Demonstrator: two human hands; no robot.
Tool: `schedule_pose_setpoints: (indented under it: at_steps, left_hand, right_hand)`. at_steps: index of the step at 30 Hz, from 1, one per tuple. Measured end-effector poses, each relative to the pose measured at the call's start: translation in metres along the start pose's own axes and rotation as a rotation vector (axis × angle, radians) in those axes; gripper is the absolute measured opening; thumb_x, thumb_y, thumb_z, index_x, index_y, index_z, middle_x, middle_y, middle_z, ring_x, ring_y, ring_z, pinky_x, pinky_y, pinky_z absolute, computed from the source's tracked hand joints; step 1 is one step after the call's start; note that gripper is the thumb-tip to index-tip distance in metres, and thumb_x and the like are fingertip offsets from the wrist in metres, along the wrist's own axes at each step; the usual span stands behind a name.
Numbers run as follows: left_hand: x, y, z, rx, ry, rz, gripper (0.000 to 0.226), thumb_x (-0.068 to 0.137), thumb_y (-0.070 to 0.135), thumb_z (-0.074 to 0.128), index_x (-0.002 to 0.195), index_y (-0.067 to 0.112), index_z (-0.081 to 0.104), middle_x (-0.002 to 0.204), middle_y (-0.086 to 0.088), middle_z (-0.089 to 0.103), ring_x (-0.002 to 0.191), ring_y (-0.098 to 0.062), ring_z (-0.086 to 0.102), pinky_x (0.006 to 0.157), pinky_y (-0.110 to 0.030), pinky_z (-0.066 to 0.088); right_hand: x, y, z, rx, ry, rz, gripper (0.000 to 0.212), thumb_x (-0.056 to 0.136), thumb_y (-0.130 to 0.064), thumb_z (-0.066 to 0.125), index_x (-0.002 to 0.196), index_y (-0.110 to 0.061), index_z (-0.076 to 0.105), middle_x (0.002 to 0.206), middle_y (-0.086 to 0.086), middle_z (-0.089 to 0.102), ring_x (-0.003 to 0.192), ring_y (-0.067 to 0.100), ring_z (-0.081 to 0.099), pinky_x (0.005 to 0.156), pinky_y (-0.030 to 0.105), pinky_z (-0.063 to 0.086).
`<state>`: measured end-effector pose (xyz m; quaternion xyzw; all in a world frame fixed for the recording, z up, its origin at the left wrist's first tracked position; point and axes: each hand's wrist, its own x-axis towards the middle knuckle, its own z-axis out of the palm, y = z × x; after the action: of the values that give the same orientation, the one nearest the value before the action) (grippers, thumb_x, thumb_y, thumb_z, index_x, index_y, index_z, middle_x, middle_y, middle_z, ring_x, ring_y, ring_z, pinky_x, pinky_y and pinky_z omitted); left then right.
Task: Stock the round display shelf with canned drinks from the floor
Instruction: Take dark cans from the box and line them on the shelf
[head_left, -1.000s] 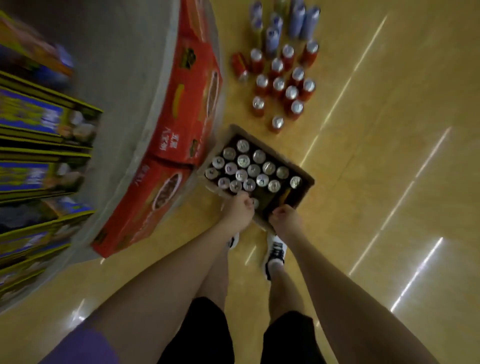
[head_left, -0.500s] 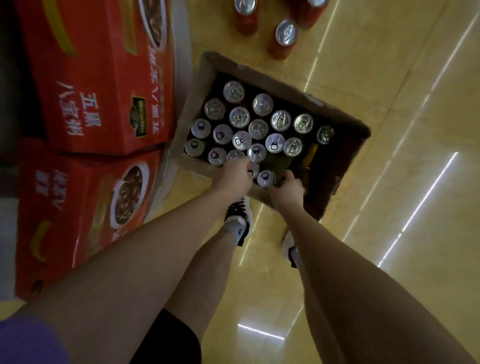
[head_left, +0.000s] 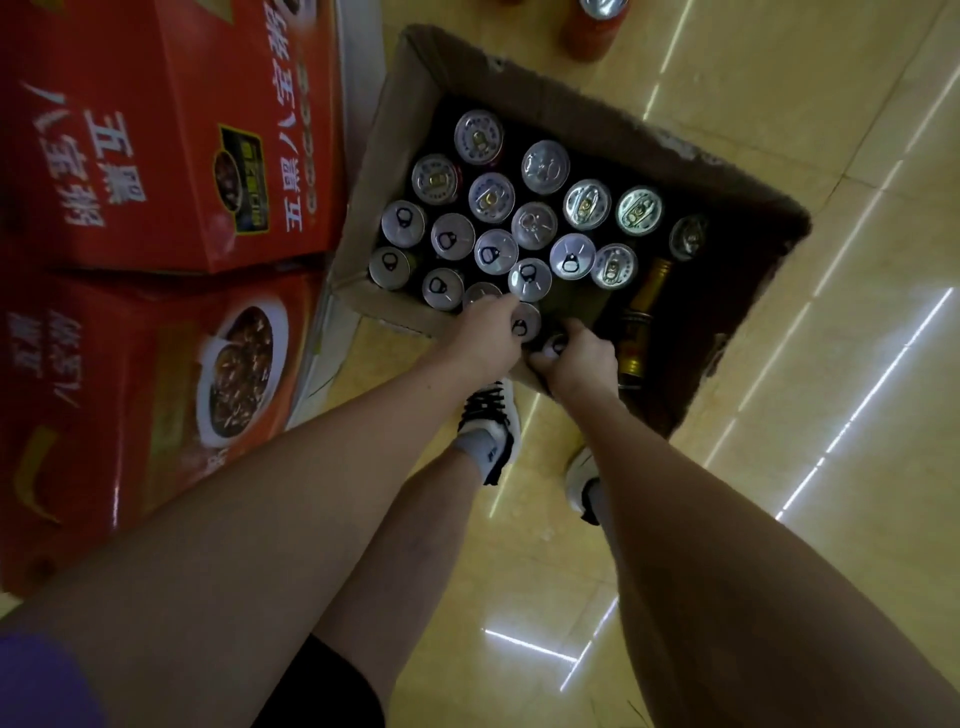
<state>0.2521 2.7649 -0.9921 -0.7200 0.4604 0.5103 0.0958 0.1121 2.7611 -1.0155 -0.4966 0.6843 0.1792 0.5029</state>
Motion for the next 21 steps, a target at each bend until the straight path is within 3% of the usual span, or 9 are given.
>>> schedule_pose_setpoints:
  at_steps: [4,7,10,14,16,18,21]
  left_hand:
    - [-0.056,0.023,-0.027,-0.066,0.018,-0.014,0.029,0.09,0.01,0.051,0.119,0.012,0.051,0.103,-0.012,0.058,0.092,-0.036,0.057,0.077,-0.046,0.051]
    - [-0.108,0.044,-0.058,-0.18,0.033,-0.032,0.035,0.091,0.012,0.054,0.125,0.016,0.05,0.113,-0.009,0.06,0.1,-0.031,0.059,0.083,-0.048,0.052]
    - [-0.168,0.073,-0.103,-0.264,0.063,-0.06,0.029,0.091,0.014,0.057,0.118,0.018,0.048,0.104,-0.007,0.062,0.092,-0.031,0.061,0.075,-0.048,0.053]
    - [-0.259,0.123,-0.171,-0.271,0.098,-0.075,0.055,0.094,0.011,0.055,0.144,0.02,0.036,0.108,-0.014,0.06,0.081,-0.027,0.057,0.066,-0.042,0.049]
    - [-0.305,0.148,-0.202,-0.235,0.113,-0.059,0.05,0.095,0.011,0.051,0.143,0.019,0.037,0.101,-0.017,0.059,0.068,-0.024,0.05,0.057,-0.035,0.039]
    - [-0.352,0.173,-0.228,-0.198,0.11,-0.034,0.048,0.094,0.015,0.054,0.14,0.015,0.04,0.105,-0.014,0.058,0.075,-0.025,0.053,0.059,-0.034,0.039]
    - [-0.413,0.197,-0.258,-0.179,0.154,0.021,0.046,0.089,0.015,0.063,0.132,0.013,0.047,0.11,-0.012,0.058,0.095,-0.03,0.056,0.073,-0.035,0.044]
  right_hand:
    - [-0.051,-0.009,-0.048,-0.015,-0.097,-0.11,0.059,0.078,-0.033,0.076,0.132,-0.021,0.057,0.109,0.008,0.068,0.103,0.025,0.062,0.079,0.028,0.05]
    - [-0.102,-0.028,-0.096,-0.081,-0.143,-0.196,0.057,0.079,-0.033,0.073,0.132,-0.022,0.057,0.102,0.005,0.068,0.096,0.021,0.064,0.071,0.025,0.047]
    - [-0.165,-0.057,-0.145,-0.188,-0.154,-0.284,0.054,0.078,-0.039,0.073,0.124,-0.019,0.053,0.098,0.004,0.067,0.087,0.023,0.064,0.066,0.028,0.049]
    - [-0.27,-0.108,-0.223,-0.291,-0.157,-0.429,0.068,0.079,-0.044,0.074,0.123,-0.012,0.034,0.082,0.001,0.054,0.074,0.023,0.055,0.053,0.031,0.04]
    - [-0.322,-0.135,-0.262,-0.384,-0.16,-0.547,0.072,0.079,-0.044,0.073,0.132,-0.013,0.034,0.089,0.004,0.057,0.085,0.029,0.059,0.058,0.033,0.043]
    - [-0.372,-0.16,-0.297,-0.446,-0.135,-0.653,0.075,0.077,-0.047,0.073,0.136,-0.017,0.038,0.098,0.007,0.061,0.093,0.031,0.061,0.066,0.037,0.049]
    - [-0.441,-0.199,-0.343,-0.498,-0.045,-0.806,0.055,0.072,-0.043,0.079,0.114,-0.015,0.058,0.099,0.008,0.062,0.093,0.027,0.058,0.071,0.033,0.047]
